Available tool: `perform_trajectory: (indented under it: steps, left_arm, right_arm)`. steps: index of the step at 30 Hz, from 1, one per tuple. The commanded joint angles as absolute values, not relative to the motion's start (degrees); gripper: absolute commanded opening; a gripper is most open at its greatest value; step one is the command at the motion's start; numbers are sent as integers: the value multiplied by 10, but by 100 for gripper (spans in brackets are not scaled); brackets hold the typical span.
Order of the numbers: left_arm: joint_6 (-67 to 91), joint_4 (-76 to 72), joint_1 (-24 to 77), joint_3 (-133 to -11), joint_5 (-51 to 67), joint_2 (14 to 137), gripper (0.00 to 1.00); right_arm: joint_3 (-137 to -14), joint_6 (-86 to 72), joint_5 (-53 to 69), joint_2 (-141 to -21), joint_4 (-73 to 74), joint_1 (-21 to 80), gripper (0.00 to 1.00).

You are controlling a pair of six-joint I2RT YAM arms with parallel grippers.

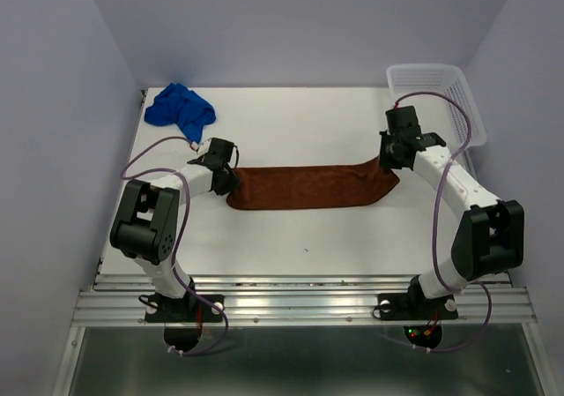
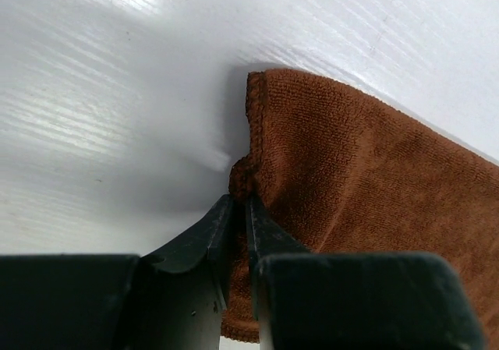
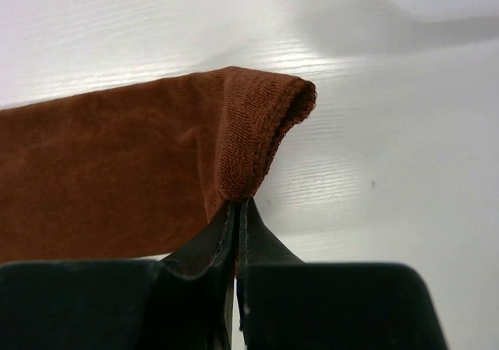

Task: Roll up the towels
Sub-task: Fold the towel

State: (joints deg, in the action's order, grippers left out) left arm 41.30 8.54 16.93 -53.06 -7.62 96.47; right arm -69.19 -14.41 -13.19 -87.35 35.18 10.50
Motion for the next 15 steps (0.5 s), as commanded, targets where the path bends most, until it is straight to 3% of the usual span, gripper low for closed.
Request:
perform_trajectory:
  steps: [1,15]
  left_arm:
    - [409,181,171,-529,-125,967,22]
    - [413,218,176,-540,-152,964,22]
  right_arm:
    - [-727,-149,-84,-857,364,144,1]
    - [-772,-206,22,-877,299,251,1]
